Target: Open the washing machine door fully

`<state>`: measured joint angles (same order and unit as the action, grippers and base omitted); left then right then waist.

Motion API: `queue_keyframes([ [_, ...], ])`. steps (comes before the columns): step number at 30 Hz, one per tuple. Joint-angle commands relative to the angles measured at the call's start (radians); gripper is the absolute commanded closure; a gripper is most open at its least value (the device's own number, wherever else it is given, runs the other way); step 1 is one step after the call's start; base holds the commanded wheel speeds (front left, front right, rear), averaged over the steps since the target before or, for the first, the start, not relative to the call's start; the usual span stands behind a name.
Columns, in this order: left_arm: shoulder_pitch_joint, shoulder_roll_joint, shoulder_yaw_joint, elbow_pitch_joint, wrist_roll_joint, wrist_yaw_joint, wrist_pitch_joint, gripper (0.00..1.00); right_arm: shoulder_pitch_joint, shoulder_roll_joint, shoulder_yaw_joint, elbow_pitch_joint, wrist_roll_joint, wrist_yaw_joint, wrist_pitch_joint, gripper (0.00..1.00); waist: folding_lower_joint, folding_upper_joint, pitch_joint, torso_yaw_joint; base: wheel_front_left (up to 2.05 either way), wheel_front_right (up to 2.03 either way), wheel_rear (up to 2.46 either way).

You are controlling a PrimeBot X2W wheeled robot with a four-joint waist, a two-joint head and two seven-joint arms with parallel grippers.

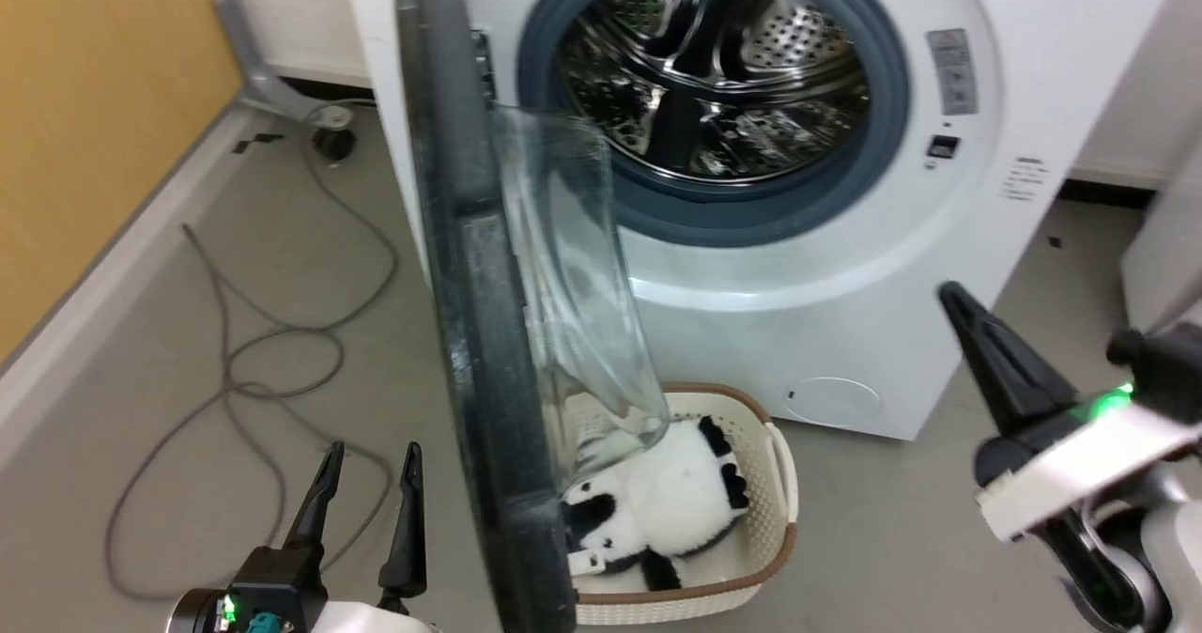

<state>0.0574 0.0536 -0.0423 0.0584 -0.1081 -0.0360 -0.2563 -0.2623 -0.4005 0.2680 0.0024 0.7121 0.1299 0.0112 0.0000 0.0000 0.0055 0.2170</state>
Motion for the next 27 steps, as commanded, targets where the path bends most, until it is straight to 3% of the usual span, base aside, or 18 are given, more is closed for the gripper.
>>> queue_keyframes([
  [1, 0.002, 0.004, 0.004, -0.004, 0.007, -0.006, -0.006, 0.00, 0.033, -0.022, -0.008, 0.017, -0.097, 0.001, -0.055, 1.00, 0.0000, 0.0000, 0.003, -0.026, 0.00, 0.00, 0.00],
  [4, 0.009, 0.003, 0.006, -0.004, 0.012, -0.014, -0.006, 0.00, 0.077, 0.009, -0.082, 0.046, -0.206, 0.001, -0.133, 1.00, 0.0000, 0.0000, 0.004, -0.045, 0.00, 0.00, 0.00],
  [12, 0.037, 0.000, 0.025, -0.015, -0.012, -0.022, -0.006, 0.00, 0.256, 0.211, -0.301, 0.022, -0.378, 0.001, -0.243, 1.00, 0.0000, 0.0000, 0.002, -0.075, 0.00, 0.00, 0.00],
  [18, 0.055, -0.002, 0.022, -0.013, 0.001, -0.032, -0.006, 0.00, 0.368, 0.309, -0.353, -0.041, -0.485, 0.001, -0.253, 1.00, 0.0000, 0.0000, 0.002, -0.088, 0.00, 0.00, 0.00],
  [19, 0.058, -0.002, 0.023, -0.013, 0.002, -0.033, -0.006, 0.00, 0.379, 0.318, -0.358, -0.043, -0.498, 0.001, -0.252, 0.66, 0.0000, 0.0000, 0.003, -0.090, 0.00, 0.00, 0.00],
  [20, 0.060, -0.002, 0.024, -0.013, 0.002, -0.034, -0.006, 0.00, 0.390, 0.325, -0.359, -0.038, -0.502, 0.001, -0.242, 0.00, 0.0000, 0.0000, 0.004, -0.092, 0.00, 0.00, 0.00],
  [27, 0.066, -0.003, 0.017, -0.009, 0.004, -0.043, -0.006, 0.00, 0.407, 0.345, -0.370, 0.020, -0.527, 0.001, -0.234, 0.00, 0.0000, 0.0000, 0.011, -0.099, 0.00, 0.00, 0.00],
])
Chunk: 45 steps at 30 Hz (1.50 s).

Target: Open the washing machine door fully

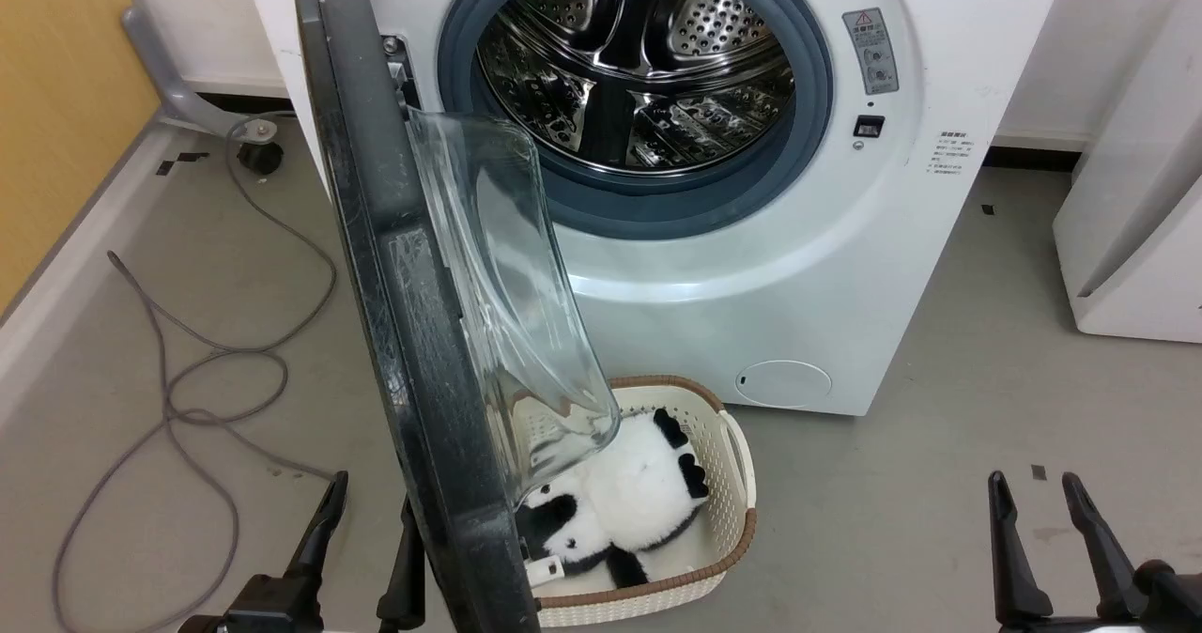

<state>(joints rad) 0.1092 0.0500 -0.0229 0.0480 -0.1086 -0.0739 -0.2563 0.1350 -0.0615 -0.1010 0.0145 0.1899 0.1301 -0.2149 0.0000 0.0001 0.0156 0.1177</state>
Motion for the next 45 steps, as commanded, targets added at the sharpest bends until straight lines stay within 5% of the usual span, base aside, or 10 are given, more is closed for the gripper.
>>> queue_keyframes([
  [1, 0.015, 0.001, -0.004, 0.002, 0.005, -0.006, -0.006, 0.00, 0.009, 0.007, -0.001, 0.014, -0.004, 0.001, -0.011, 0.00, 0.0000, -0.0001, 0.000, 0.001, 0.00, 0.00, 0.00],
  [11, -0.001, 0.000, 0.008, -0.031, -0.026, 0.009, -0.006, 0.00, -0.002, 0.010, -0.003, 0.038, 0.008, 0.001, -0.032, 0.00, 0.0000, -0.0001, -0.001, 0.015, 0.00, 0.00, 0.00],
  [20, -0.055, 0.000, 0.071, -0.207, -0.088, 0.071, -0.006, 0.00, -0.006, 0.011, -0.008, 0.050, 0.022, 0.001, -0.040, 0.00, 0.0000, -0.0001, -0.007, 0.026, 0.00, 0.00, 0.00],
  [21, -0.080, 0.000, 0.093, -0.276, -0.088, 0.086, -0.006, 0.70, -0.007, 0.011, -0.008, 0.054, 0.022, 0.001, -0.041, 0.00, 0.0000, -0.0001, -0.008, 0.027, 0.00, 0.00, 0.00],
  [22, -0.080, 0.000, 0.093, -0.276, -0.088, 0.086, -0.006, 0.70, -0.007, 0.011, -0.008, 0.054, 0.022, 0.001, -0.041, 0.00, 0.0000, -0.0001, -0.008, 0.027, 0.00, 0.00, 0.00],
  [23, -0.095, 0.000, 0.104, -0.314, -0.093, 0.093, -0.006, 1.00, -0.007, 0.011, -0.008, 0.056, 0.022, 0.001, -0.041, 0.00, 0.0000, -0.0001, -0.009, 0.027, 0.00, 0.00, 0.00],
  [34, -0.212, 0.000, 0.051, -0.573, -0.043, 0.089, -0.006, 1.00, -0.012, 0.011, -0.006, 0.067, 0.032, 0.001, -0.044, 0.00, 0.0000, -0.0001, -0.019, 0.026, 0.00, 0.00, 0.00],
  [45, -0.150, 0.000, -0.186, -0.568, -0.054, 0.044, 0.021, 1.00, -0.011, 0.011, -0.002, 0.074, 0.049, 0.001, -0.045, 0.00, 0.0000, -0.0001, -0.026, 0.039, 0.00, 0.00, 0.00],
])
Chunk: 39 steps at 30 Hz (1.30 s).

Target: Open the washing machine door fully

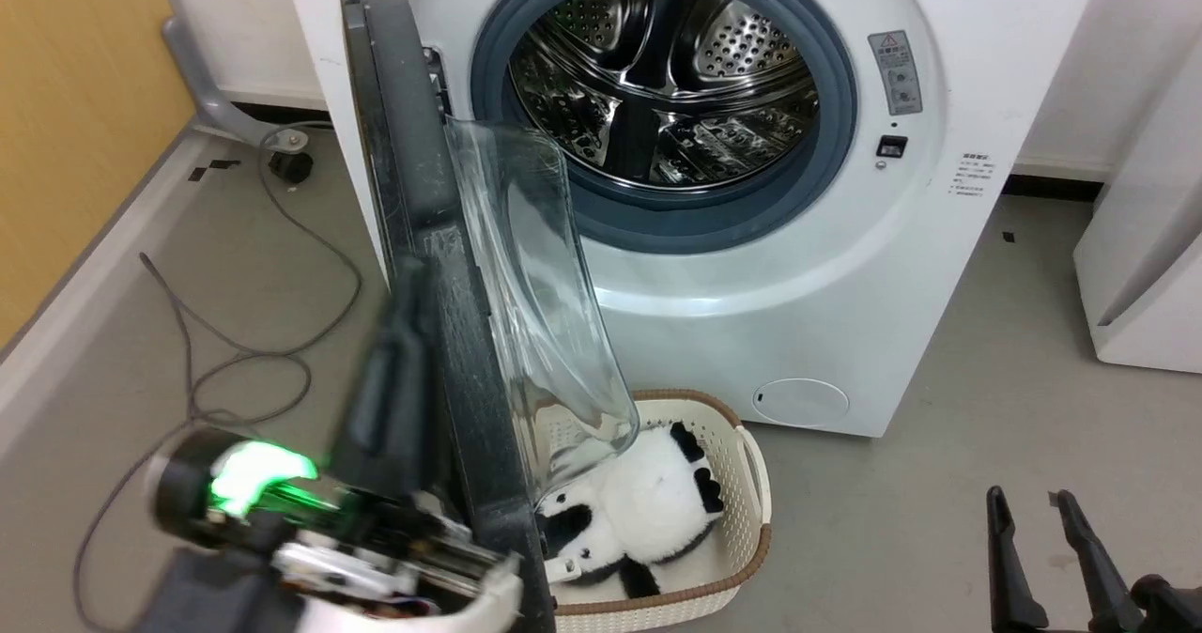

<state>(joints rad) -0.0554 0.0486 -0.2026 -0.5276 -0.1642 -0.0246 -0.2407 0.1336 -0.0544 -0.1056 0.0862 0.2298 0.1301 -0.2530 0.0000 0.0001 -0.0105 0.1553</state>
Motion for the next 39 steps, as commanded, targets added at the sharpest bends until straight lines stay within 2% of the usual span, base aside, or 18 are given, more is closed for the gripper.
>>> queue_keyframes([
  [1, 0.022, 0.003, -0.026, 0.022, 0.003, -0.013, 0.012, 1.00, -0.011, 0.004, 0.006, 0.004, 0.011, 0.001, -0.007, 0.00, 0.0000, -0.0001, 0.001, 0.002, 0.00, 0.00, 0.00],
  [5, 0.057, 0.003, -0.107, 0.069, -0.010, -0.028, 0.050, 1.00, -0.014, 0.004, 0.011, 0.013, 0.016, 0.001, -0.007, 0.00, 0.0000, -0.0001, 0.003, 0.009, 0.00, 0.00, 0.00],
  [9, 0.106, 0.003, -0.177, 0.154, -0.040, -0.034, 0.165, 1.00, -0.015, 0.004, 0.014, 0.020, 0.019, 0.001, -0.008, 0.00, 0.0000, -0.0001, 0.006, 0.015, 0.00, 0.00, 0.00],
  [15, 0.148, 0.006, -0.225, 0.230, -0.053, -0.030, 0.236, 1.00, -0.018, 0.004, 0.023, 0.030, 0.034, 0.001, -0.008, 0.00, 0.0000, -0.0001, 0.009, 0.027, 0.00, 0.00, 0.00],
  [28, 0.172, 0.023, -0.216, 0.321, -0.061, 0.010, 0.290, 1.00, -0.020, 0.004, 0.047, 0.041, 0.049, 0.001, -0.009, 0.00, 0.0000, -0.0001, 0.006, 0.076, 0.00, 0.00, 0.00],
  [39, 0.179, 0.045, -0.162, 0.368, -0.076, 0.039, 0.253, 1.00, -0.014, 0.004, 0.057, 0.050, 0.057, 0.001, -0.009, 0.00, 0.0000, -0.0001, 0.001, 0.137, 0.00, 0.00, 0.00],
])
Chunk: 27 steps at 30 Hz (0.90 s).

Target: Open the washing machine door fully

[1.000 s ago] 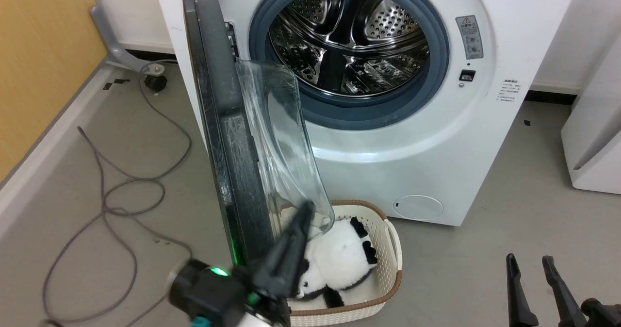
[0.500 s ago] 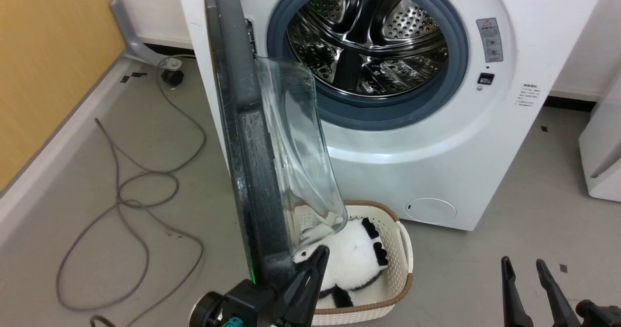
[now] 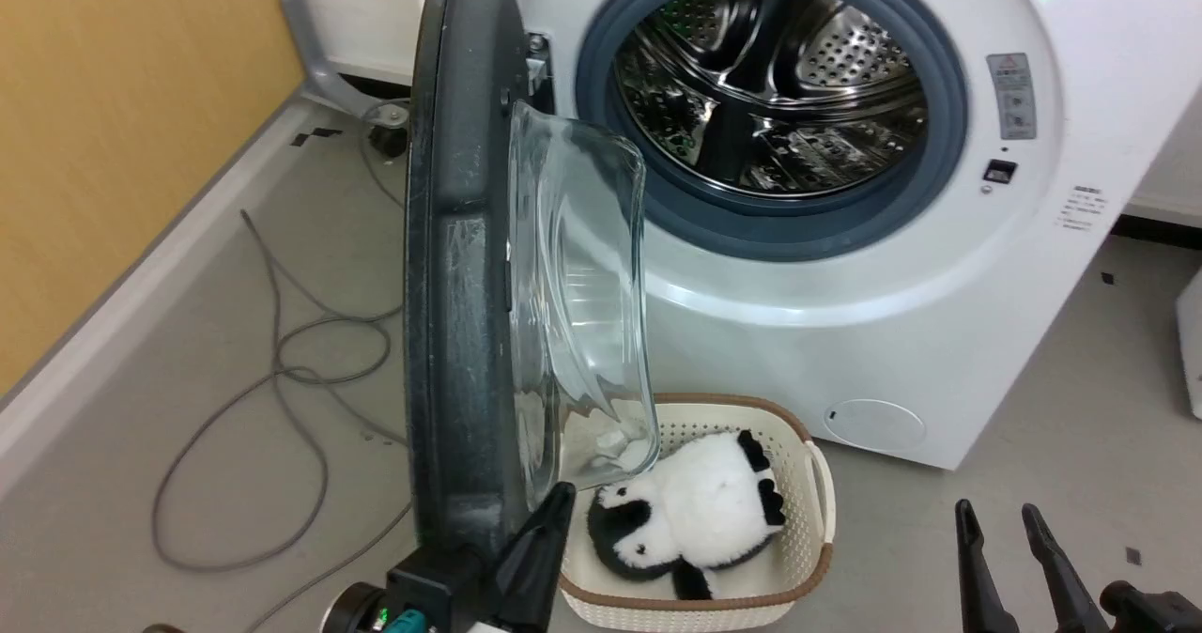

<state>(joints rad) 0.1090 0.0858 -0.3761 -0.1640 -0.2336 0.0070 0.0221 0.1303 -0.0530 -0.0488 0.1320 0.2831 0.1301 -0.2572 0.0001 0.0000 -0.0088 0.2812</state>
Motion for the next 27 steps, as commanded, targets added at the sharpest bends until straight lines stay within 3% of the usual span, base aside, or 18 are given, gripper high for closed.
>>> queue_keyframes([
  [1, 0.015, 0.010, 0.017, 0.008, -0.007, 0.011, -0.014, 1.00, -0.011, 0.003, 0.000, 0.005, 0.005, 0.001, -0.004, 0.00, -0.0001, 0.0000, -0.001, 0.018, 0.00, 0.00, 0.00],
  [16, -0.021, 0.053, 0.147, 0.035, -0.041, 0.069, -0.050, 1.00, -0.012, 0.003, 0.003, -0.012, 0.000, 0.001, -0.004, 0.00, -0.0001, 0.0000, 0.045, 0.140, 0.00, 0.00, 0.00],
  [27, -0.061, 0.089, 0.273, 0.054, -0.088, 0.104, -0.111, 1.00, -0.047, -0.027, 0.019, -0.032, -0.006, 0.001, 0.016, 0.00, -0.0001, 0.0000, 0.148, 0.153, 0.00, 0.00, 0.00],
])
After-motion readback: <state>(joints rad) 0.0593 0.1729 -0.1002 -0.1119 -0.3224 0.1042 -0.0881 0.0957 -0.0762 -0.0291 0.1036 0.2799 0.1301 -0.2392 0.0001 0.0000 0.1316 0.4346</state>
